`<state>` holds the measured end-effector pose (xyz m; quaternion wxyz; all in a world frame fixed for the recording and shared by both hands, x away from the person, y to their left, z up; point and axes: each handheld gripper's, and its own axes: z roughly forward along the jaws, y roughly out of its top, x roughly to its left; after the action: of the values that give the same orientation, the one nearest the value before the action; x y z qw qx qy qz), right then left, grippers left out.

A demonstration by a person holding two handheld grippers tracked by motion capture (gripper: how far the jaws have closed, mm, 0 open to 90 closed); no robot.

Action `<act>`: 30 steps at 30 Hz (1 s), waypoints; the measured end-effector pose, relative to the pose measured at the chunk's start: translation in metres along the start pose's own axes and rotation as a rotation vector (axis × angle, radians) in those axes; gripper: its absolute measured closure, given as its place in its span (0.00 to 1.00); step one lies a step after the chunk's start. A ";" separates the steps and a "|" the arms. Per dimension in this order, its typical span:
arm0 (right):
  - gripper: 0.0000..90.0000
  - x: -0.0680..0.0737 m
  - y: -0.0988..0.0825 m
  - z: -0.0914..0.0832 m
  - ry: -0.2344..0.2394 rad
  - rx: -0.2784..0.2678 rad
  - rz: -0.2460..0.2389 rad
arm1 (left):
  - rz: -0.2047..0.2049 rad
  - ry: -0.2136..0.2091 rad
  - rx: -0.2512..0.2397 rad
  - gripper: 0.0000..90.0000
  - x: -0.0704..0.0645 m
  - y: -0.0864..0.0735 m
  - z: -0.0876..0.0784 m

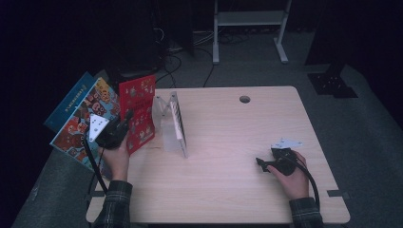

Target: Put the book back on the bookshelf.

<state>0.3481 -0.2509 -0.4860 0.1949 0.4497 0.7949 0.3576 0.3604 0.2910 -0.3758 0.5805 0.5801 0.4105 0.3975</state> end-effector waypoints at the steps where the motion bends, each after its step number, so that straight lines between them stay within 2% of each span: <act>1: 0.22 0.000 0.000 0.000 0.000 0.000 -0.001 | -0.002 0.002 0.003 0.89 0.000 -0.001 -0.001; 7: 0.22 0.000 0.000 0.000 0.000 0.000 0.000 | -0.008 0.004 0.027 0.89 0.001 -0.005 -0.007; 11: 0.22 0.000 0.000 0.000 0.000 0.000 0.000 | -0.015 0.005 0.061 0.89 -0.001 -0.010 -0.011; 21: 0.22 0.000 0.000 0.000 0.000 0.000 -0.001 | -0.036 0.014 0.135 0.89 -0.002 -0.020 -0.006; 30: 0.22 0.000 0.000 0.000 0.000 0.000 -0.002 | -0.025 0.026 0.197 0.89 -0.002 -0.027 -0.004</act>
<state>0.3481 -0.2508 -0.4860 0.1952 0.4491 0.7953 0.3574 0.3560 0.2903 -0.4029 0.5201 0.6241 0.4621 0.3556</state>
